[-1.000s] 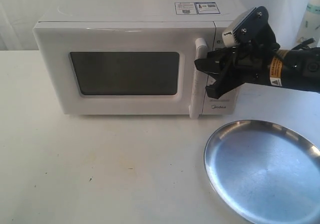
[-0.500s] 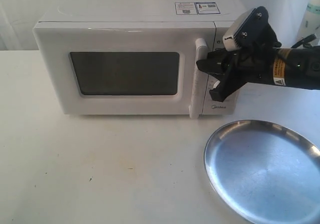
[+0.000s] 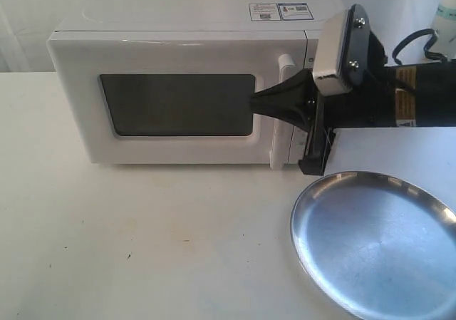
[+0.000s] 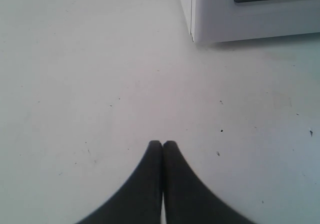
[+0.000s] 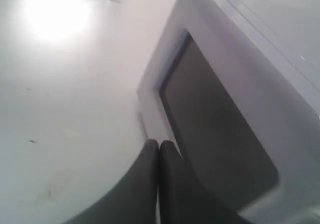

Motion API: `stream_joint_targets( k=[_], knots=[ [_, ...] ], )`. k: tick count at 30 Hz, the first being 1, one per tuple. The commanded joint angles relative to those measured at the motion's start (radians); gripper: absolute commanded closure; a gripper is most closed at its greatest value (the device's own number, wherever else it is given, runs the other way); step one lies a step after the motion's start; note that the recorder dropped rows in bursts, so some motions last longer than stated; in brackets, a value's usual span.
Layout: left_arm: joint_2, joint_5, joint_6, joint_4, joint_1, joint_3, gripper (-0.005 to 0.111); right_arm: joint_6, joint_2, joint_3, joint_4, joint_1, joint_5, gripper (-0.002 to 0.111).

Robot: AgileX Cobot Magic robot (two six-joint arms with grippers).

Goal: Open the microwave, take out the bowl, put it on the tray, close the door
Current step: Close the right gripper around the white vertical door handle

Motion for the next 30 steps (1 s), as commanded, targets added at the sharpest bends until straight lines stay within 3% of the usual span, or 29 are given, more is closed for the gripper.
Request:
stream_joint_targets(
  k=[1, 4, 10, 12, 18, 23, 30],
  knots=[
    [-0.002, 0.003, 0.0, -0.005, -0.005, -0.003, 0.107, 0.163, -0.035, 0.006, -0.005, -0.005, 0.274, 0.107],
    [-0.002, 0.003, 0.0, -0.005, -0.005, -0.003, 0.107, 0.227, -0.036, 0.017, 0.0, -0.011, 0.345, 0.097],
    [-0.002, 0.003, 0.0, -0.005, -0.005, -0.003, 0.107, 0.179, -0.031, 0.04, 0.046, -0.011, 0.289, 0.053],
    [-0.002, 0.003, 0.0, -0.005, -0.005, -0.003, 0.107, 0.167, -0.031, 0.041, 0.046, -0.011, 0.267, 0.044],
    [-0.002, 0.003, 0.0, -0.005, -0.005, -0.003, 0.107, 0.107, 0.007, 0.041, 0.177, -0.011, 0.251, 0.049],
    [-0.002, 0.003, 0.0, -0.005, -0.005, -0.003, 0.107, -0.076, 0.127, 0.041, 0.395, -0.011, 0.201, 0.059],
    [-0.002, 0.003, 0.0, -0.005, -0.005, -0.003, 0.107, -0.24, 0.231, 0.041, 0.473, -0.011, -0.153, 0.07]
  ],
)
